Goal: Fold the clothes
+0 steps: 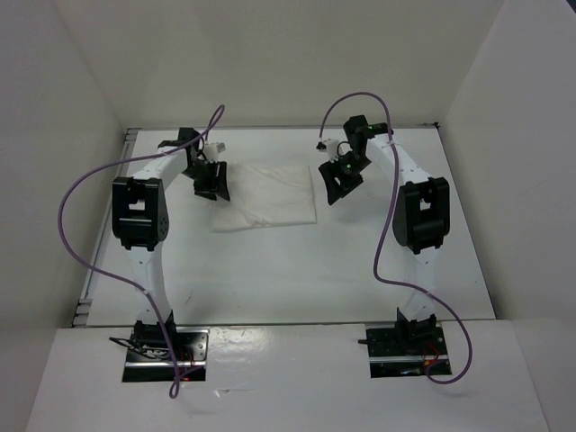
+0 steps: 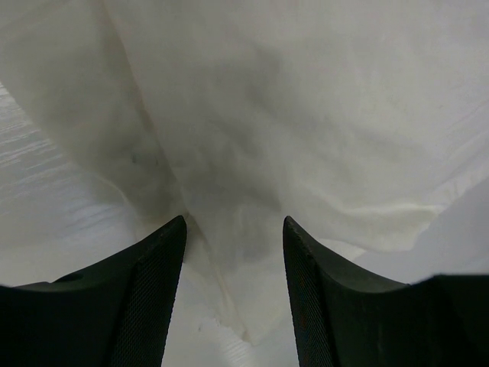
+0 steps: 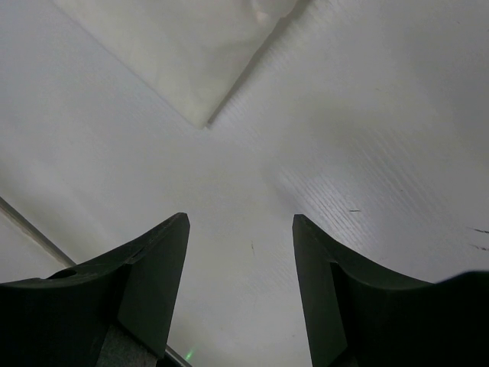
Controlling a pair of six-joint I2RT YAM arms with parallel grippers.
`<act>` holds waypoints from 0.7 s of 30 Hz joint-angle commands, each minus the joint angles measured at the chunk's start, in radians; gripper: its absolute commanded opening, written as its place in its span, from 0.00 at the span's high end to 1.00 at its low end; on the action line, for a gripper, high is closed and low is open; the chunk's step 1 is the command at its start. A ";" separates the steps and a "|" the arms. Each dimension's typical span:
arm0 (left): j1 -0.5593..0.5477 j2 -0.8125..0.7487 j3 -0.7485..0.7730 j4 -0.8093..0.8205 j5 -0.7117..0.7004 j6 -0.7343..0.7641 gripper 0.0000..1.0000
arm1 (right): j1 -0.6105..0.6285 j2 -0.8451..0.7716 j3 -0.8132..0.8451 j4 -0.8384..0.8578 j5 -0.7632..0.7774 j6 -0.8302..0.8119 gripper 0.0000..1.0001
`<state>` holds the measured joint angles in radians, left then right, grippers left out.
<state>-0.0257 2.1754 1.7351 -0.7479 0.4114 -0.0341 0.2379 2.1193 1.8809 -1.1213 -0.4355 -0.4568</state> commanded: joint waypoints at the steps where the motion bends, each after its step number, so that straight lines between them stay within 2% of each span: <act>1: -0.013 0.004 0.024 0.001 -0.002 -0.018 0.39 | 0.009 -0.068 -0.012 0.008 0.004 0.009 0.35; 11: -0.013 -0.037 -0.035 0.001 -0.040 -0.009 0.39 | 0.009 -0.068 -0.012 0.008 0.014 0.009 0.35; 19: -0.013 -0.065 -0.055 0.001 -0.059 -0.009 0.58 | 0.009 -0.059 -0.012 0.008 -0.005 0.009 0.35; 20: -0.013 -0.065 -0.055 0.001 -0.059 -0.009 0.61 | 0.009 -0.059 -0.012 0.008 -0.005 0.009 0.35; 21: -0.013 -0.065 -0.046 0.001 -0.059 -0.009 0.68 | 0.009 -0.059 -0.012 0.008 -0.005 0.009 0.35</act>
<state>-0.0399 2.1654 1.6859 -0.7383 0.3584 -0.0341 0.2379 2.1151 1.8725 -1.1210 -0.4255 -0.4534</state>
